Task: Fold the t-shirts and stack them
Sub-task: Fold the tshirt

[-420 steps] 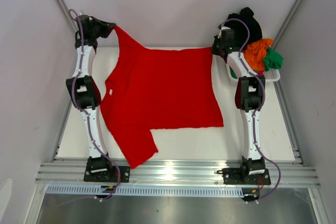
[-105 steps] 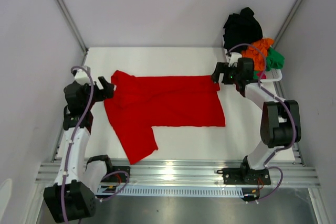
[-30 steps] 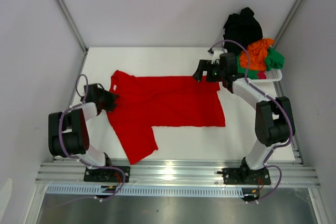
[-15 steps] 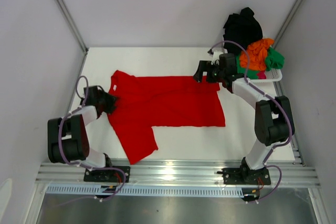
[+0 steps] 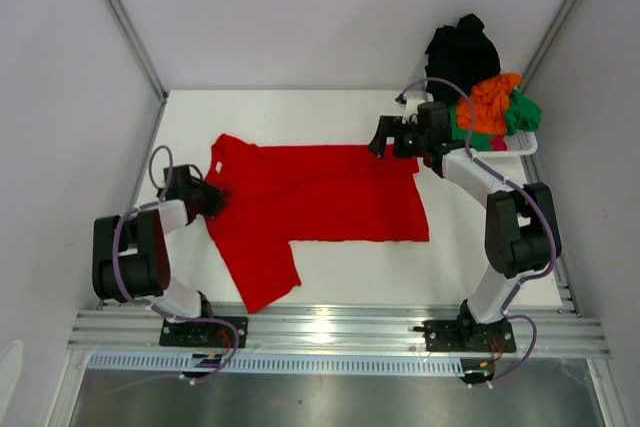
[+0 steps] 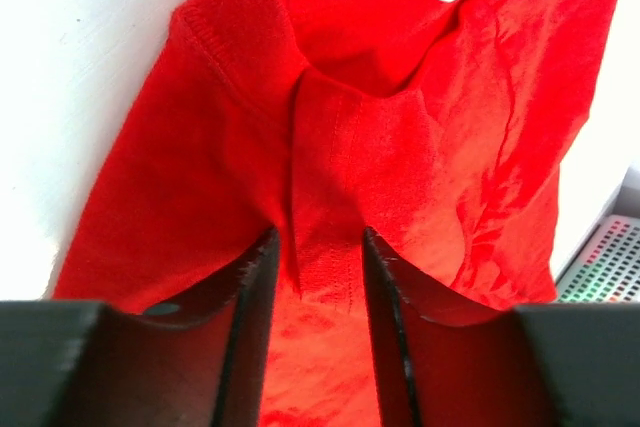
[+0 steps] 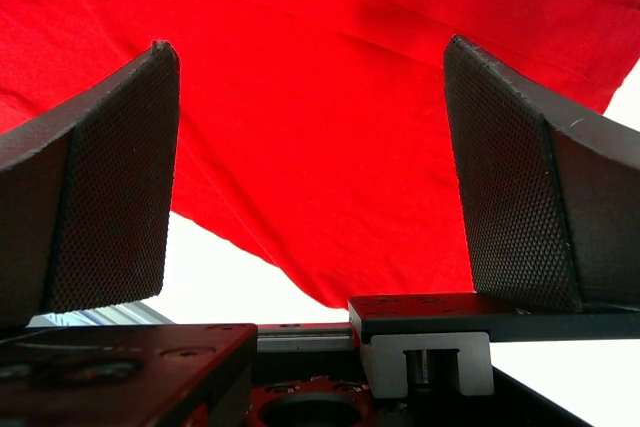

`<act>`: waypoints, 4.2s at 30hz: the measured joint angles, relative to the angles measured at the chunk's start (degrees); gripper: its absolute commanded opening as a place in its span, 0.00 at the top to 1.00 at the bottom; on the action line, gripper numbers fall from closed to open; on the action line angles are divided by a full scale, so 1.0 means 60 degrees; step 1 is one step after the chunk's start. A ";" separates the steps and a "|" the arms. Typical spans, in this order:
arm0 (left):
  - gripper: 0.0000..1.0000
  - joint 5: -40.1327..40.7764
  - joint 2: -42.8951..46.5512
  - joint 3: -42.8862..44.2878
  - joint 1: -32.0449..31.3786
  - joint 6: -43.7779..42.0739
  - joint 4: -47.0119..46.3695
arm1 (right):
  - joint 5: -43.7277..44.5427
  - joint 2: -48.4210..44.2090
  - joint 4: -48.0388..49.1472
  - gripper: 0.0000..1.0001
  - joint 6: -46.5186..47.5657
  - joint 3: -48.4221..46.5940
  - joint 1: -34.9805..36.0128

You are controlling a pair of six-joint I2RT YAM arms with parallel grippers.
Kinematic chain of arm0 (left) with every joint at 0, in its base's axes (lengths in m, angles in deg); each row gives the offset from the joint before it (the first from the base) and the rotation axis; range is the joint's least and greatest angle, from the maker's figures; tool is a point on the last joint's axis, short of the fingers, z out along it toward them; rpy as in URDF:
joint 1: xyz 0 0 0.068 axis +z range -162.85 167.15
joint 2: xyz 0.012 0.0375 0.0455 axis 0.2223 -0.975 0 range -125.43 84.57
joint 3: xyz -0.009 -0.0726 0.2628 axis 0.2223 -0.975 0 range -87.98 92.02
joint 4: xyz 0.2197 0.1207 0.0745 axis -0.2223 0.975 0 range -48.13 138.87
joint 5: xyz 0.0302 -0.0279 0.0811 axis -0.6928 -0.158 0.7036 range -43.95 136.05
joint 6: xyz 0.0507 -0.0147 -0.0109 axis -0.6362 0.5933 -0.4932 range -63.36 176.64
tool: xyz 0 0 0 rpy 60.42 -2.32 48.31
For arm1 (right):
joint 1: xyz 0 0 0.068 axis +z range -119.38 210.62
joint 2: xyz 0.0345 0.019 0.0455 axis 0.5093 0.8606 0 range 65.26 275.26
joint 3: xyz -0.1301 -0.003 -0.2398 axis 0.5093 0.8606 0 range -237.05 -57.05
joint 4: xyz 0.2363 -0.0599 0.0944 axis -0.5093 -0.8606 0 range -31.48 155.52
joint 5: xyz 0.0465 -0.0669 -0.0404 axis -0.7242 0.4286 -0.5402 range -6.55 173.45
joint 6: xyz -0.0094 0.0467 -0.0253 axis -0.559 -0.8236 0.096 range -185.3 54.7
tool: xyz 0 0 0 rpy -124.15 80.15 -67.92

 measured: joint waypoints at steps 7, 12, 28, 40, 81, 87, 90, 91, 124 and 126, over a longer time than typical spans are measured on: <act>0.96 0.0000 -0.0157 0.0000 -0.0029 0.0011 -0.0211 | 0.0007 0.0000 0.0000 0.01 -0.0004 0.0033 0.0000; 0.99 0.0007 0.0026 0.0000 -0.0036 -0.0018 -0.0240 | 0.0004 0.0000 -0.0004 0.01 -0.0004 0.0062 0.0000; 0.99 0.0076 0.1894 0.0539 -0.0040 0.0277 0.0951 | 0.0015 0.0000 0.0000 0.01 -0.0007 0.0131 0.0000; 0.99 0.0368 0.2889 -0.0157 -0.0321 0.1461 0.2102 | 0.0011 0.0000 0.0000 0.02 -0.0011 0.0222 0.0000; 0.53 0.0069 0.1687 0.2871 -0.0594 -0.2189 0.1483 | 0.0047 0.0200 -0.0503 0.06 0.0069 -0.0557 0.0477; 0.36 -0.0259 -0.1359 0.5078 -0.0616 -0.2175 0.1381 | 0.0277 0.1162 -0.0543 0.06 -0.0175 -0.1311 0.0561; 0.35 -0.0208 -0.2517 0.5989 -0.0601 -0.2000 0.1668 | 0.0291 0.1402 -0.0543 0.06 -0.0331 -0.1446 0.0561; 0.34 -0.0178 -0.2765 0.6142 -0.0579 -0.1963 0.1701 | 0.0299 0.1435 -0.0539 0.05 -0.0375 -0.1461 0.0565; 0.60 -0.0878 -0.5431 0.7384 -0.0058 -0.0820 0.1479 | 0.0535 0.2011 -0.0834 0.05 -0.0543 -0.2167 0.0572; 0.61 -0.0951 -0.5490 0.7453 -0.0058 -0.0820 0.1504 | 0.0543 0.2011 -0.0863 0.05 -0.0543 -0.2167 0.0572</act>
